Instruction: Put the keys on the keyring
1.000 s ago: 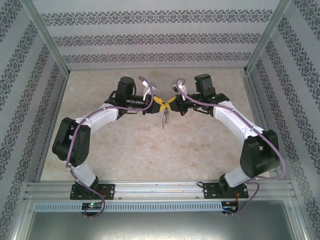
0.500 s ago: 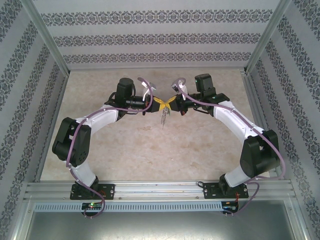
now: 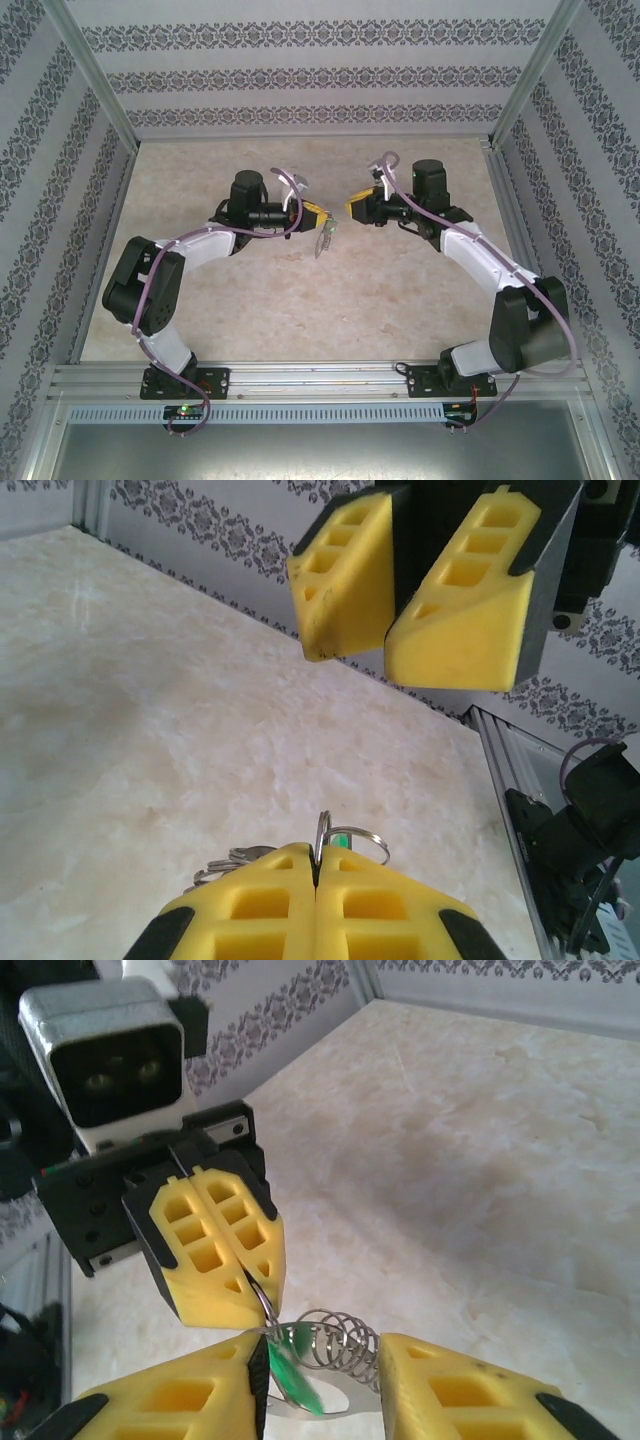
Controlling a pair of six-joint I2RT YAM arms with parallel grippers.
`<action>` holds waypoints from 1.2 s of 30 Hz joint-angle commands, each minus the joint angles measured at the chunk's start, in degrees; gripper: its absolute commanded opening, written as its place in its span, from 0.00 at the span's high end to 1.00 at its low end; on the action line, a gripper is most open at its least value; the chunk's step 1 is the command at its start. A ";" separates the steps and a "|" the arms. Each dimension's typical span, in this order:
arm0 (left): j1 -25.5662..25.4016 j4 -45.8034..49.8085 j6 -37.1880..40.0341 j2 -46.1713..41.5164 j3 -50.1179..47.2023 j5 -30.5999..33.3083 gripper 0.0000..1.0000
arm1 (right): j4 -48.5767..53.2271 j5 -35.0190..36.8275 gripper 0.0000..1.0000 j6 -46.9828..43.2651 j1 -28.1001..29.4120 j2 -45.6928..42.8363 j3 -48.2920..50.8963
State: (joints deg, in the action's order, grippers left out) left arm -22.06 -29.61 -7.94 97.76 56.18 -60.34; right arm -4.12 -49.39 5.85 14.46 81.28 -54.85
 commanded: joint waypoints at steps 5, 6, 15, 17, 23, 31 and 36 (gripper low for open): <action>-0.26 -8.69 -2.84 -3.45 -1.16 0.75 1.00 | -20.08 3.68 0.58 15.61 1.57 -1.66 9.35; -0.28 -9.01 -3.16 -3.53 -1.16 0.66 1.00 | -21.56 3.60 0.58 16.18 1.95 -1.34 10.05; -0.27 -8.89 -4.00 -4.07 -1.11 -0.11 1.00 | -30.02 -2.98 0.52 15.77 4.14 0.45 14.51; -0.27 -8.93 -4.33 -4.07 -0.94 -0.39 1.00 | -30.07 -3.26 0.52 14.67 4.38 0.63 14.76; -0.27 -10.02 -6.29 -3.89 -0.45 -1.69 1.00 | -32.24 -3.59 0.51 13.98 4.70 2.80 14.34; -0.30 -11.43 -8.09 -3.56 -0.28 -2.58 1.00 | -36.07 -5.58 0.55 15.44 5.32 6.13 12.98; -0.28 -13.95 -9.68 -3.32 -0.79 -2.25 1.00 | -36.66 -6.70 0.93 15.50 5.34 5.41 14.22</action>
State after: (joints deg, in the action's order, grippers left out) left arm -22.04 -37.82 -15.53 95.88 55.07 -60.77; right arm -37.50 -54.15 21.58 19.38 87.18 -40.60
